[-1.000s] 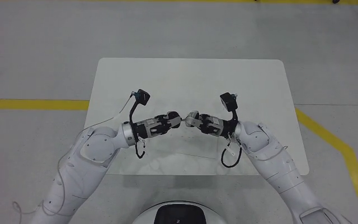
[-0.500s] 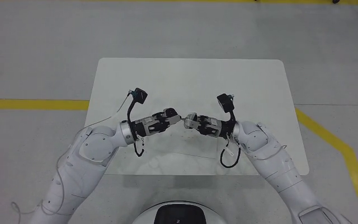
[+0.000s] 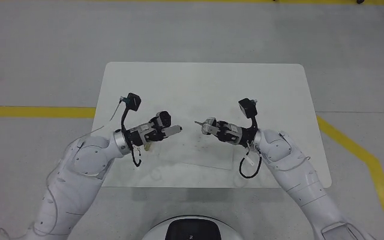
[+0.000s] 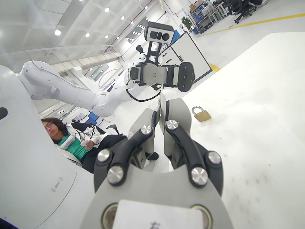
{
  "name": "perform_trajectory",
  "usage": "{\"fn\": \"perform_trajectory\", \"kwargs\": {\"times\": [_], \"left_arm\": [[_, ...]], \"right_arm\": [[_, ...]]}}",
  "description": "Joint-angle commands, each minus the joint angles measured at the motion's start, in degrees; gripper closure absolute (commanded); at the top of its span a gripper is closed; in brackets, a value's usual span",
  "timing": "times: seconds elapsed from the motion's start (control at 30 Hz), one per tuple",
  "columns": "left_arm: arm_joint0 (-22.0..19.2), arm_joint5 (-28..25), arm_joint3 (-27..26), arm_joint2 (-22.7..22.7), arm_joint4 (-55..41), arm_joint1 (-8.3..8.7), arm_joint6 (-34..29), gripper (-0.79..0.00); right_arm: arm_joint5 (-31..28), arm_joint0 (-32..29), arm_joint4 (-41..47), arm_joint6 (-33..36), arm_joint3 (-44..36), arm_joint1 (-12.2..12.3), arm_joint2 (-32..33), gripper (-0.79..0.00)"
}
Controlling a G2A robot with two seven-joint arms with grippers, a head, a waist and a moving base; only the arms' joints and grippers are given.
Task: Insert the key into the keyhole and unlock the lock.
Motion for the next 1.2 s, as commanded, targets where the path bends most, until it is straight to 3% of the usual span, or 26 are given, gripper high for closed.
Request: {"fn": "perform_trajectory", "kwargs": {"times": [0.0, 0.13, 0.23, 0.33, 0.5, 0.7, 0.97, 1.1, 1.17], "left_arm": [[2.5, -2.2, -1.2, -4.3, 0.0, 0.69, -0.7, -0.745], [8.6, -6.5, -5.8, -13.9, 4.7, 2.27, -4.3, -0.77], [14.6, -6.7, -11.6, -20.3, 19.2, 3.06, -4.9, -0.785], [19.3, -3.3, -16.1, -21.9, 32.7, 3.15, -3.2, -0.785], [22.0, 0.6, -18.6, -16.9, 47.2, 3.09, -4.6, -0.785], [16.7, 10.2, -15.2, -6.1, 57.9, 2.24, -6.7, -0.77], [11.8, 16.1, -11.1, 0.2, 62.1, 1.36, -9.3, -0.57], [10.2, 17.6, -9.9, 1.4, 61.8, 1.06, -10.2, -0.403], [9.9, 18.2, -9.9, 1.7, 62.0, 0.98, -10.3, -0.382]], "right_arm": [[0.0, -0.4, 0.7, 0.1, -0.1, 0.1, 0.8, 0.0], [0.0, -0.4, 0.7, 0.1, -0.1, 0.1, 0.8, 0.0], [0.0, -0.4, 0.7, 0.1, -0.1, 0.1, 0.8, 0.0], [0.0, -0.4, 0.7, 0.1, -0.1, 0.1, 0.8, 0.0], [0.0, -0.4, 0.7, 0.1, -0.1, 0.1, 0.8, 0.0], [0.0, -0.4, 0.7, 0.1, -0.1, 0.1, 0.8, 0.0], [0.0, -0.4, 0.7, 0.1, -0.1, 0.1, 0.8, 0.0], [0.0, -0.4, 0.7, 0.1, -0.1, 0.1, 0.8, 0.0], [0.0, -0.4, 0.7, 0.1, -0.1, 0.1, 0.8, 0.0]]}}
